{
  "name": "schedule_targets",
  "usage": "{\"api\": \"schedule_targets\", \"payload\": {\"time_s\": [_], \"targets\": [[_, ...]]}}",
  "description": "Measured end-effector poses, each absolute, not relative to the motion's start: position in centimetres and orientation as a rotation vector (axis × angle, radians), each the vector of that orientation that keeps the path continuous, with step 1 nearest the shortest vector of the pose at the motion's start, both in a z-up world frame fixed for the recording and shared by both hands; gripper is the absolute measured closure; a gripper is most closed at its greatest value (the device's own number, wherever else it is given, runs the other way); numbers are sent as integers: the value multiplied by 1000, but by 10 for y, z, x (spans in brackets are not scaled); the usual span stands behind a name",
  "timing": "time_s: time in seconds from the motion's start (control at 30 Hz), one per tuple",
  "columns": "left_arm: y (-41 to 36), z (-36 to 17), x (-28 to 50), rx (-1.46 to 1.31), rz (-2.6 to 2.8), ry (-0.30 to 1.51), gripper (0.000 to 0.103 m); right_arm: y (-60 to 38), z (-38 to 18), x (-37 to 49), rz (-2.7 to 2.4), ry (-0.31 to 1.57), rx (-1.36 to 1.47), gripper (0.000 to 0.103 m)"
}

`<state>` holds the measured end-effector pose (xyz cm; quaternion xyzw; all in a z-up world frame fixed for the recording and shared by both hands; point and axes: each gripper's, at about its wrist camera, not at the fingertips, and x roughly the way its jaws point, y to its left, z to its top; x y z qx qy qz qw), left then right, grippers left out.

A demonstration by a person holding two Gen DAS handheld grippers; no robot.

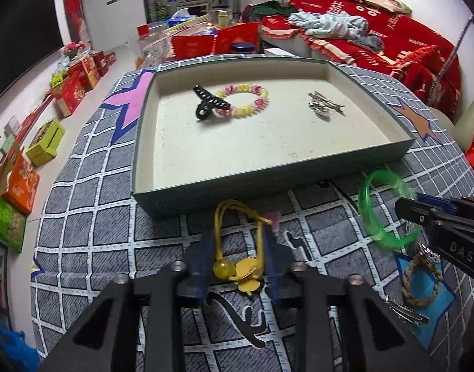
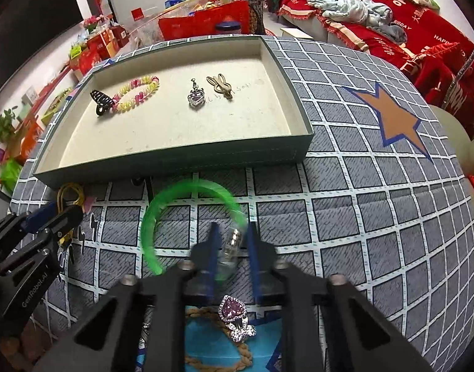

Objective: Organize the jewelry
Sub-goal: 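Grasp the green bangle with the right tool while the left tool grasps the yellow hair tie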

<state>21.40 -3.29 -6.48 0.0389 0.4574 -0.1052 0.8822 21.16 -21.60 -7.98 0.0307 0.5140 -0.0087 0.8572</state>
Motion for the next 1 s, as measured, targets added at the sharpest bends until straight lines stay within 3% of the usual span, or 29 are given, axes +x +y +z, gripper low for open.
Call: {"api": "schedule_targets", "payload": {"time_s": [0.07, 1.0], "targets": [[-31, -64, 213, 63, -248, 958, 80, -219, -79, 209, -26, 1072, 70, 92], [2, 7, 215, -26, -388, 845, 81, -219, -15, 220, 51, 917, 141, 92]]}}
